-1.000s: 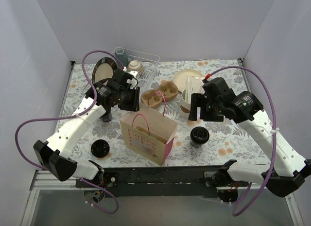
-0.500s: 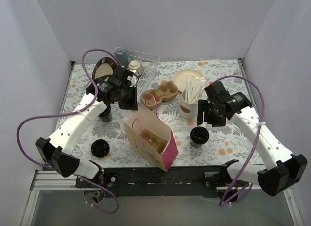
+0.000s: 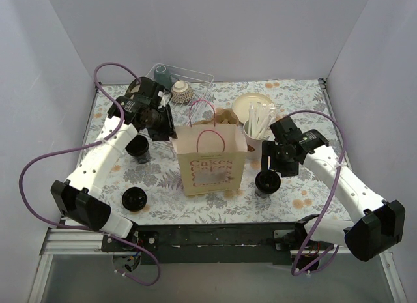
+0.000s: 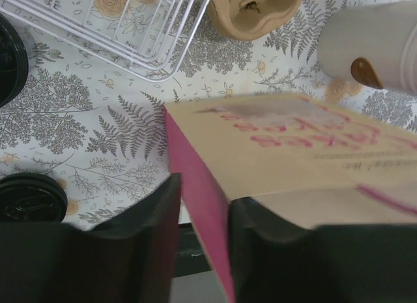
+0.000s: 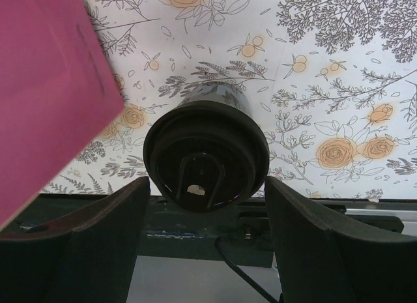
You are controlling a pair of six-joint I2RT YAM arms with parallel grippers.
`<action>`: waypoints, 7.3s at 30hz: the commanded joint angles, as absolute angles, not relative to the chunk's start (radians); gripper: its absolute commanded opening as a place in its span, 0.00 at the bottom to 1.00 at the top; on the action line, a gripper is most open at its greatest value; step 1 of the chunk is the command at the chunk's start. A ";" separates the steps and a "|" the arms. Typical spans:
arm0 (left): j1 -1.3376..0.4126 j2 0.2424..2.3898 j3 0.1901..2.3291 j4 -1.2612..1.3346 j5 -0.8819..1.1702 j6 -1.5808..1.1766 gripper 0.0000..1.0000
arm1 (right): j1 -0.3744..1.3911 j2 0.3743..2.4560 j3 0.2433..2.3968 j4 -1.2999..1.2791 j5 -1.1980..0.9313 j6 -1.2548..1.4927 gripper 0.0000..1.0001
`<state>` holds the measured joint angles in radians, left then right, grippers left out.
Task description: Pack the takeout coffee
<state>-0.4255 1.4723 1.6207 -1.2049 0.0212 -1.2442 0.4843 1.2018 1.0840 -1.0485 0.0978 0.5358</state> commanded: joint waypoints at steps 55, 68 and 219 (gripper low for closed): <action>-0.430 1.333 1.563 -1.203 0.137 -1.289 0.66 | 0.624 1.218 1.019 -1.015 0.296 0.680 0.89; -0.430 1.327 1.565 -1.201 0.138 -1.285 0.66 | 0.626 1.204 1.037 -1.031 0.318 0.684 0.98; -0.566 0.884 1.172 -0.732 0.649 -0.566 0.00 | 1.436 1.160 1.261 -0.758 0.588 -0.351 0.48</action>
<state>-0.5652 0.8909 1.1667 -0.7757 0.6121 -0.5777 1.4300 1.1896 1.2831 -0.8490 0.5674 -0.3058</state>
